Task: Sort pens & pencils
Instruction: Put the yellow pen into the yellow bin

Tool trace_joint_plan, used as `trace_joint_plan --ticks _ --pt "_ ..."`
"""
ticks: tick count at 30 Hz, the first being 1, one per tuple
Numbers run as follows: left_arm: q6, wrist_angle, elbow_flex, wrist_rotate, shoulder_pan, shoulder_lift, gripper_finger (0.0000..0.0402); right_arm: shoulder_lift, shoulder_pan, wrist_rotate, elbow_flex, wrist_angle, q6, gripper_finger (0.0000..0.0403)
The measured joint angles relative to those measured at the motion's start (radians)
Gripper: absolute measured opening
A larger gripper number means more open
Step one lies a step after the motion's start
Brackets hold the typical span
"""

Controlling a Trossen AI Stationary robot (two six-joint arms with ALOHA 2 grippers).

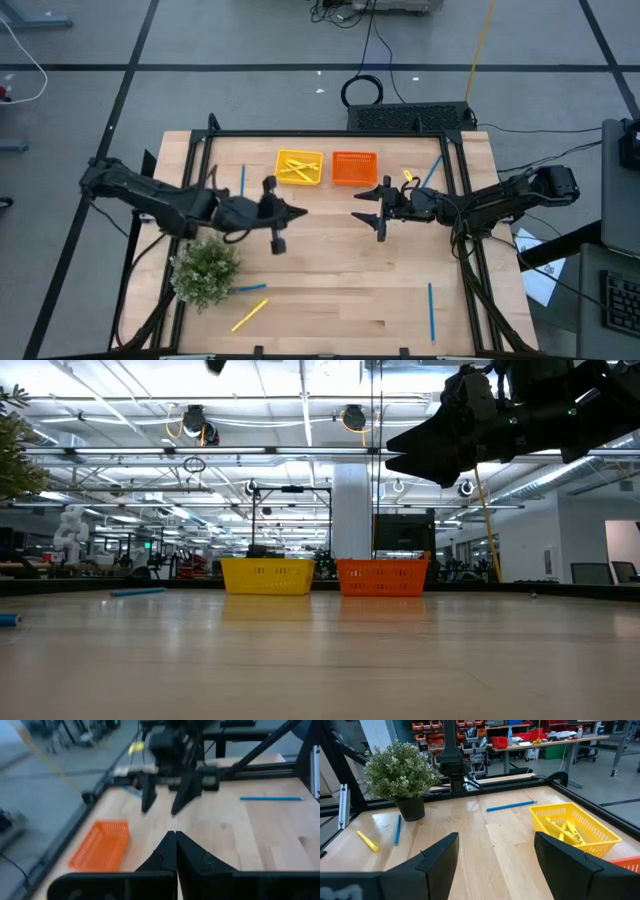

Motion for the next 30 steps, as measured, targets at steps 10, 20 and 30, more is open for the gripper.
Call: trace_joint_plan --ticks 10,20,30 --pt "-0.300 -0.141 -0.067 0.121 -0.182 0.035 0.0004 0.000 -0.007 0.000 0.000 0.038 -0.034 0.0249" --pt "-0.627 -0.378 0.135 0.175 -0.370 0.362 0.0125 0.000 -0.008 0.000 0.000 0.034 -0.027 0.0249" --pt "-0.942 -0.745 0.412 0.341 -0.431 0.665 0.0182 0.000 -0.008 0.000 0.000 0.022 -0.027 0.0249"
